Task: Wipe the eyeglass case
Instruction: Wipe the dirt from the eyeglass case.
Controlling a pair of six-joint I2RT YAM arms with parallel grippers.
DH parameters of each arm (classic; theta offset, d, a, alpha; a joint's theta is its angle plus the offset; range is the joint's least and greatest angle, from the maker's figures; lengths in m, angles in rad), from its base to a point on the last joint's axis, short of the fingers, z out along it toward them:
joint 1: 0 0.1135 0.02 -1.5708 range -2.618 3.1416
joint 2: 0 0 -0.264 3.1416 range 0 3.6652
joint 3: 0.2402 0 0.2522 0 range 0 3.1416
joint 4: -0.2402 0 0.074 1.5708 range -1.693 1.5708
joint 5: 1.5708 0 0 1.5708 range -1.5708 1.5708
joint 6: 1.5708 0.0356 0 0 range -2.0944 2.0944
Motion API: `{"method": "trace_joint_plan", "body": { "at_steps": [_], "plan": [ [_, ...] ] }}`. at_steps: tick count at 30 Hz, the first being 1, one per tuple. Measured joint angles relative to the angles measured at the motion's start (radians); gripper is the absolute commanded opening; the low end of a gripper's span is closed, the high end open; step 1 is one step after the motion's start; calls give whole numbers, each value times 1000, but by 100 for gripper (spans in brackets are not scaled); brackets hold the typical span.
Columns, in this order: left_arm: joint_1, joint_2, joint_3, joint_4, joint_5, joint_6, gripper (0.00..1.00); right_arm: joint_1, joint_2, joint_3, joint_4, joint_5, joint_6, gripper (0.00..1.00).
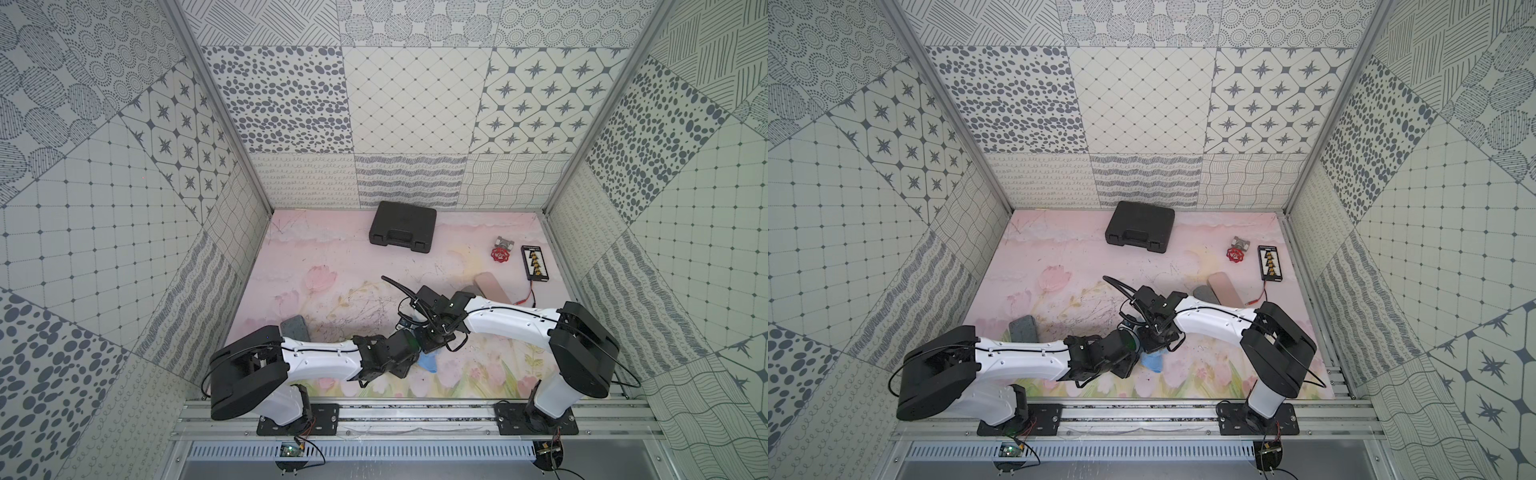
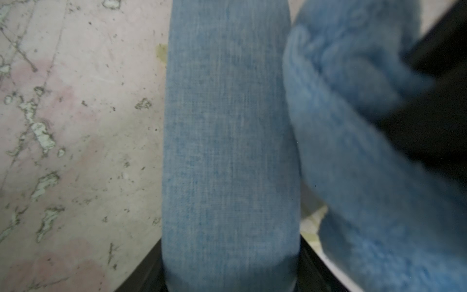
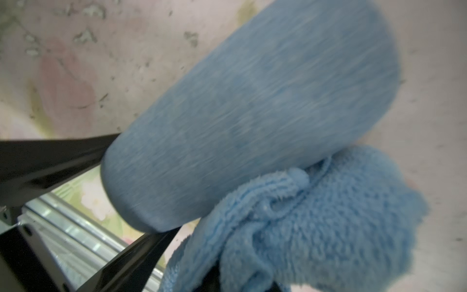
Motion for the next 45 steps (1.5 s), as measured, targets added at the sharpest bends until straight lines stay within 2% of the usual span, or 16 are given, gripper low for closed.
{"method": "trace_joint_plan", "body": {
  "at_steps": [5,8,11,13,15,17,22,24,27,31,35,38,45],
  "plan": [
    [5,-11,-14,5,7,24,32,-19,-64,-99,127,-156,88,0],
    [5,-13,-21,27,17,25,32,-94,-152,-175,201,-269,137,0],
    [5,-11,-28,63,40,27,32,-216,-277,-206,274,-367,174,0],
    [5,-11,-31,80,51,26,32,-282,-341,-199,288,-376,171,0],
    [5,-11,-33,95,70,29,33,-319,-354,-153,242,-319,135,0],
    [5,-13,-33,101,87,30,33,-307,-310,-96,175,-240,100,0],
    [7,-24,-36,101,134,32,32,-195,-116,-13,17,-5,24,0],
    [10,-27,-37,99,152,35,32,-138,-59,18,-28,48,0,0],
    [16,-31,-37,96,167,35,31,-111,-23,63,-52,97,-29,0],
    [27,-41,-41,91,183,36,30,-153,19,108,-90,164,-66,0],
    [65,-74,-65,95,256,21,31,-282,25,101,-132,312,-103,0],
    [117,-97,-91,115,328,-2,31,-356,23,85,-167,372,-124,0],
    [285,-73,-159,303,575,-120,31,-307,11,53,-172,344,-135,0]
  ]
}}
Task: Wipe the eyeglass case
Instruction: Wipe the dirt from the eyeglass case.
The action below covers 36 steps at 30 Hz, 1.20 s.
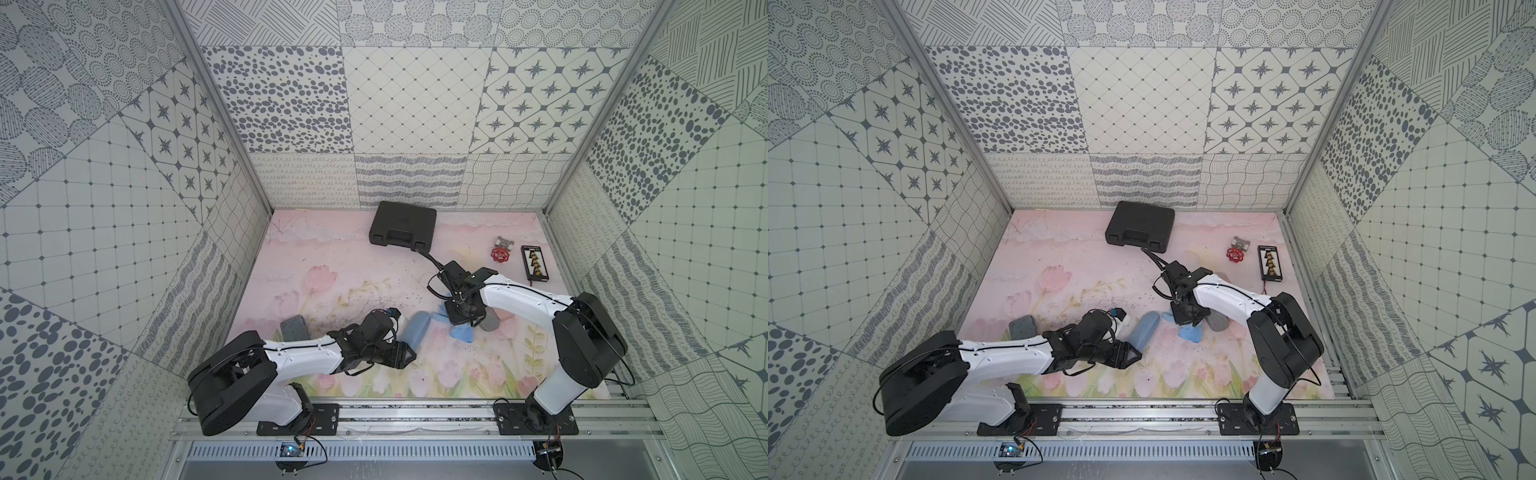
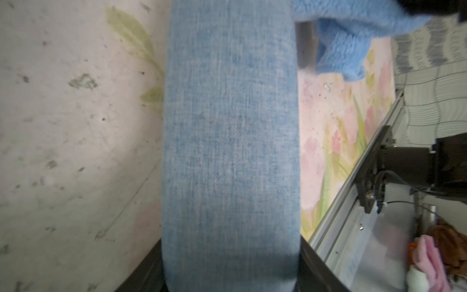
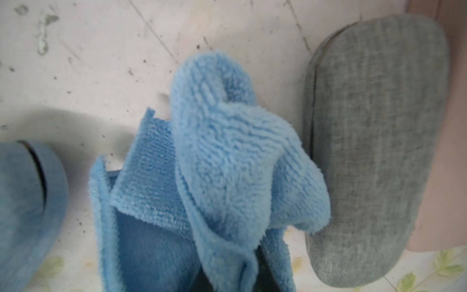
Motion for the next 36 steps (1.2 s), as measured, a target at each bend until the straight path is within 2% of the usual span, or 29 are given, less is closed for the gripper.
{"method": "trace_joint_plan", "body": {
  "at_steps": [5,13,21,24,28,30,33,36],
  "plan": [
    [68,59,-16,122,150,-88,30,42,28,3,25,-9,0,0],
    [144,109,-13,179,315,-151,27,93,99,29,88,-55,-12,0],
    [193,165,4,186,410,-171,24,349,42,-20,187,-105,-34,0],
    [200,174,8,164,453,-165,24,406,-25,-69,208,-118,-22,0],
    [206,175,8,155,504,-166,24,390,-146,-151,261,-196,20,0],
    [208,174,6,157,513,-168,24,349,-220,-200,298,-283,51,0],
    [213,169,1,167,515,-172,24,234,-322,-260,360,-404,84,0],
    [213,164,-7,180,510,-177,25,119,-362,-250,354,-415,80,0]
  ]
}}
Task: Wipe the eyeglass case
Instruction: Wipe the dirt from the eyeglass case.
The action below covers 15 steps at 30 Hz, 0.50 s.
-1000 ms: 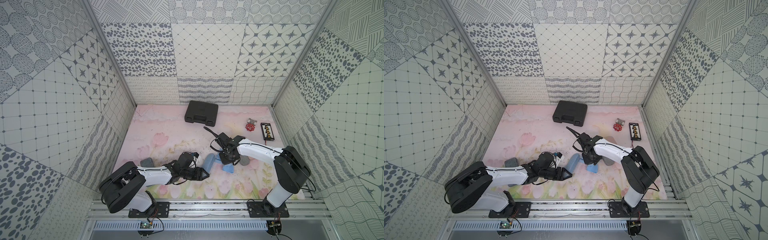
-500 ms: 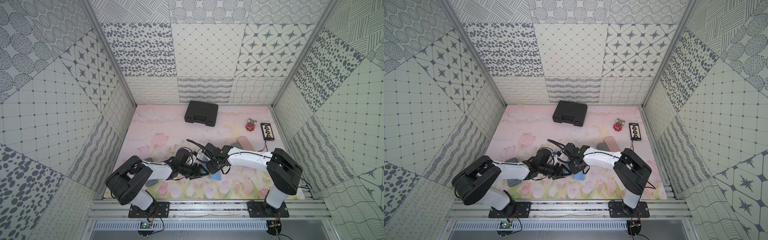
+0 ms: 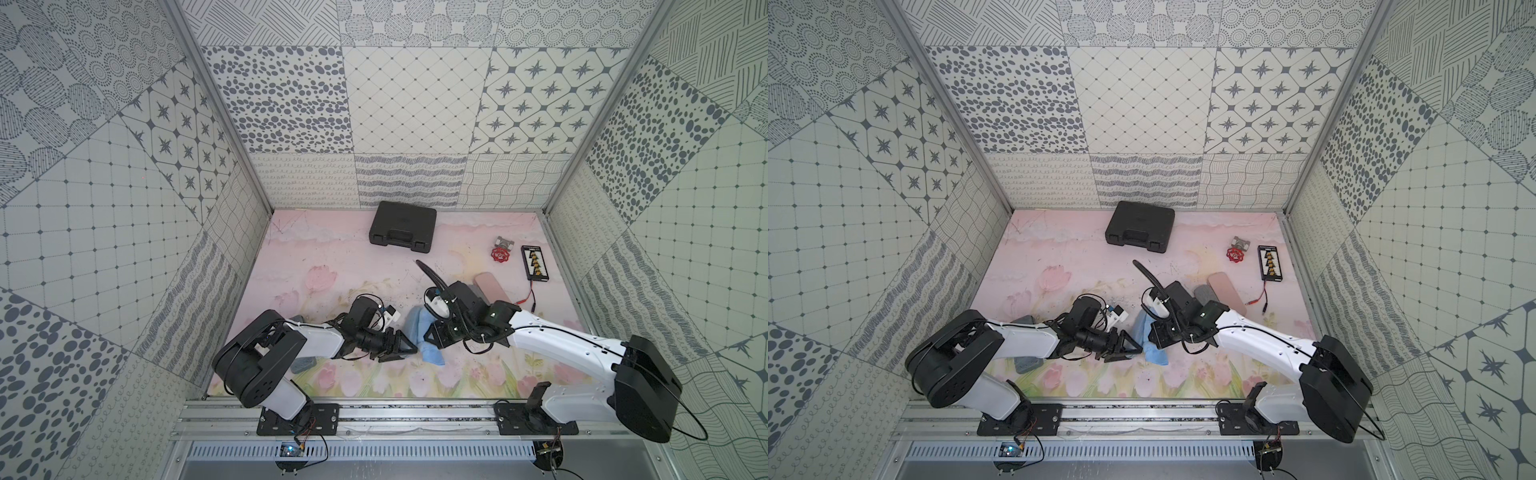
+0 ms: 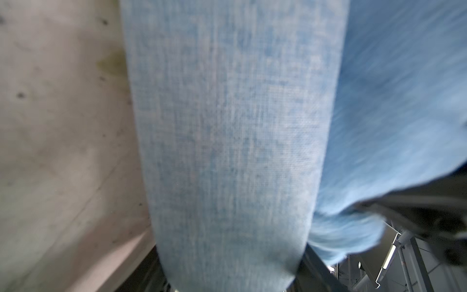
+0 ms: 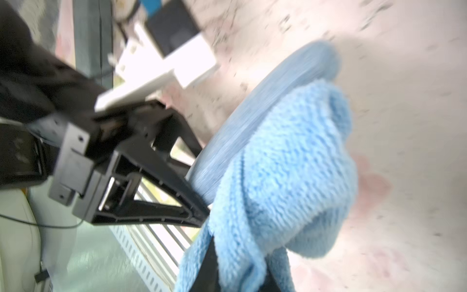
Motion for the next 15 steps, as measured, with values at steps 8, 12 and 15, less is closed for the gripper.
{"method": "trace_joint_plan", "body": {
  "at_steps": [8,12,15],
  "plan": [
    [0,-2,-5,14,-3,-18,24,-152,300,281,-188,274,6,0],
    [4,4,13,8,-7,-26,24,-140,422,333,-186,276,41,0],
    [9,16,31,4,-11,-29,24,-110,465,336,-150,233,82,0]
  ]
}}
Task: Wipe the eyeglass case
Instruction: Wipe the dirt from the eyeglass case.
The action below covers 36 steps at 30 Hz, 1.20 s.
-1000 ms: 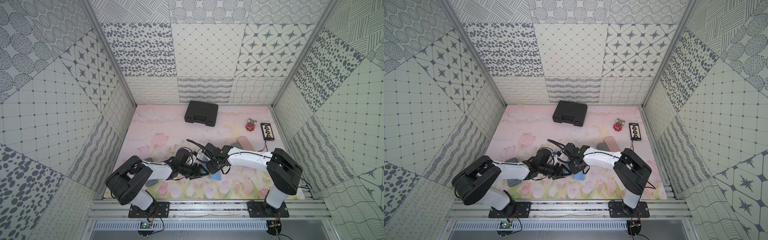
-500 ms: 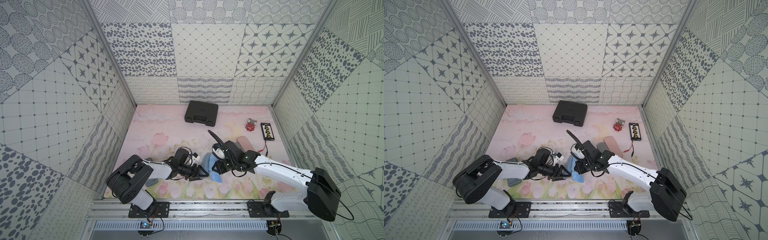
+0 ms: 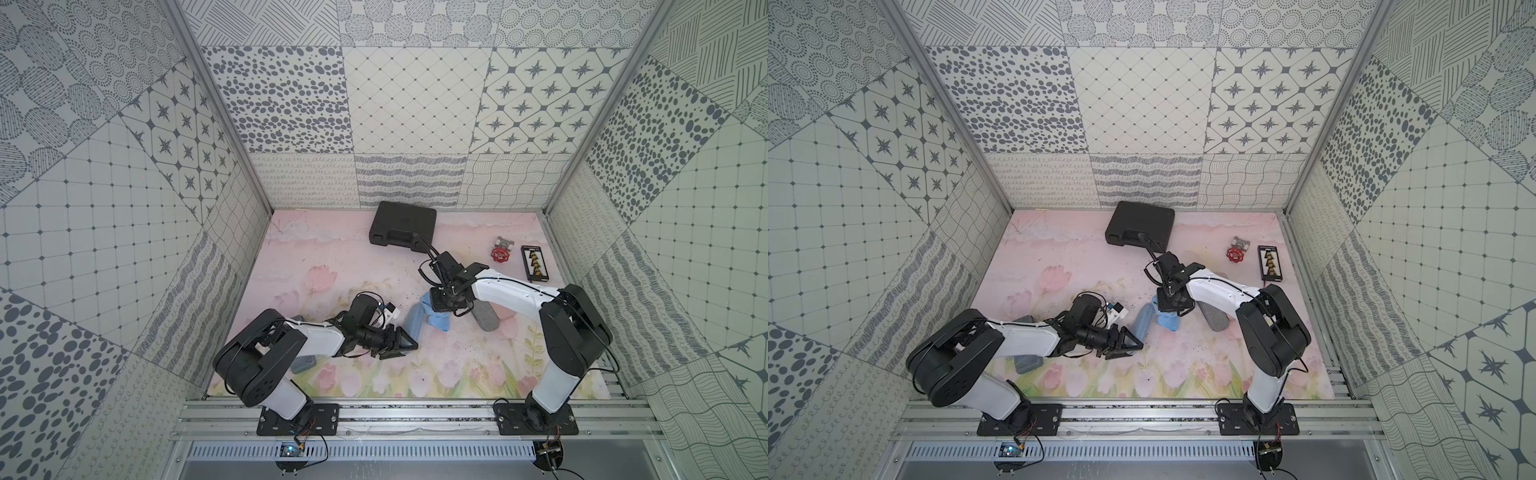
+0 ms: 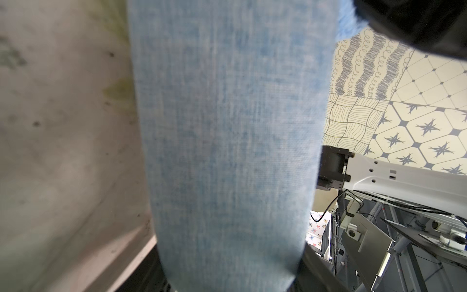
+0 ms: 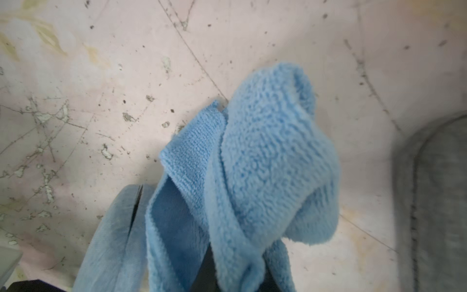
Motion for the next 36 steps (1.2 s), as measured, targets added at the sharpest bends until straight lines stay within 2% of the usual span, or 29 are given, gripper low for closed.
{"method": "trace_joint_plan", "body": {
  "at_steps": [3,8,11,19,25,30,36],
  "plan": [
    [3,26,20,0,1,0,24,58,-3,-43,97,-63,51,0],
    [10,70,40,-15,5,-7,23,132,-90,-253,362,-184,201,0],
    [17,82,52,-28,26,-8,22,151,-130,-329,444,-216,283,0],
    [46,58,81,-145,68,4,22,195,-161,-365,462,-252,370,0],
    [61,25,95,-191,103,17,22,224,-271,-410,404,-349,365,0],
    [69,18,94,-179,136,27,22,173,-363,-438,356,-450,308,0],
    [72,18,93,-156,72,26,22,-46,-480,-419,217,-596,151,0]
  ]
}}
